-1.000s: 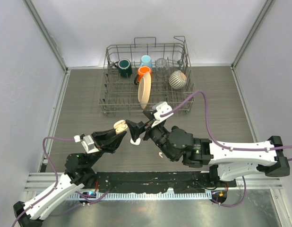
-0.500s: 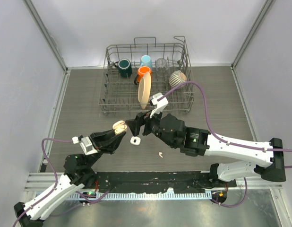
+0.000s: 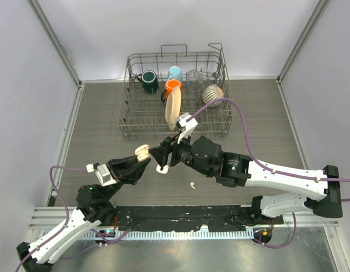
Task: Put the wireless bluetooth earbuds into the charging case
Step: Adjust the earbud with the charging case.
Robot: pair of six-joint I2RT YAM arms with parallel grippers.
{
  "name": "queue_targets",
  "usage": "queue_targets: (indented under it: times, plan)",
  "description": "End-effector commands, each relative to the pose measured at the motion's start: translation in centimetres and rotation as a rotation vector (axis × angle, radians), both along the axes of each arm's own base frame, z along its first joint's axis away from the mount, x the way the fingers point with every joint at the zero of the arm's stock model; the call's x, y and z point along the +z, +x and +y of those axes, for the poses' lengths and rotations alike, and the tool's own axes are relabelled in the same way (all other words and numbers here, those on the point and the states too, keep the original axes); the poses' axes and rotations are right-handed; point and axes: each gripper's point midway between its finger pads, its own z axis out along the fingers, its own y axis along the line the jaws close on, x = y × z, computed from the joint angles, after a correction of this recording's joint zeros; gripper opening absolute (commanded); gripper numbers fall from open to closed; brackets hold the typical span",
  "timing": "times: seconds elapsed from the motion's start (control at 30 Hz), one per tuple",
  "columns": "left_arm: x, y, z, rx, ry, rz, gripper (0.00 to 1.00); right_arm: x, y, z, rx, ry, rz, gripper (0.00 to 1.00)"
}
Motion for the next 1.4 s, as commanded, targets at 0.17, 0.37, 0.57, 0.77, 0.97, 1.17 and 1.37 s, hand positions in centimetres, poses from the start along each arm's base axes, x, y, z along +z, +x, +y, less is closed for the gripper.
queue_targets:
  times: [0.17,0.37,0.57,0.77,0.97,1.17,1.37]
  plan:
    - [-3.0,0.1,-0.6,-0.013,0.024,0.007,0.00,1.4,-0.6,0.7,0.037,0.047,-0.005,0.57]
    - [-3.0,0.1,-0.6,-0.015,0.024,0.007,0.00,0.7,-0.6,0.9,0.045,0.033,0.000,0.56]
    - [-3.0,0.0,-0.7,-0.023,0.025,0.007,0.00,0.4,-0.2,1.0,0.023,0.023,0.003,0.56]
    - [-3.1,-0.3,-0.8,-0.036,0.034,-0.006,0.00,-0.4,0.6,1.0,-0.021,0.002,0.005,0.55]
    - [-3.0,-0.4,-0.9,-0.042,0.038,-0.010,0.00,-0.5,0.9,0.8,-0.036,0.006,0.011,0.53]
    - [-3.2,-0.2,-0.9,-0.034,0.039,-0.004,0.00,0.6,0.4,0.5,-0.002,0.051,0.027,0.65]
    - [-3.2,-0.2,-0.9,-0.036,0.039,-0.007,0.00,0.9,-0.4,0.9,0.058,0.101,0.101,0.80]
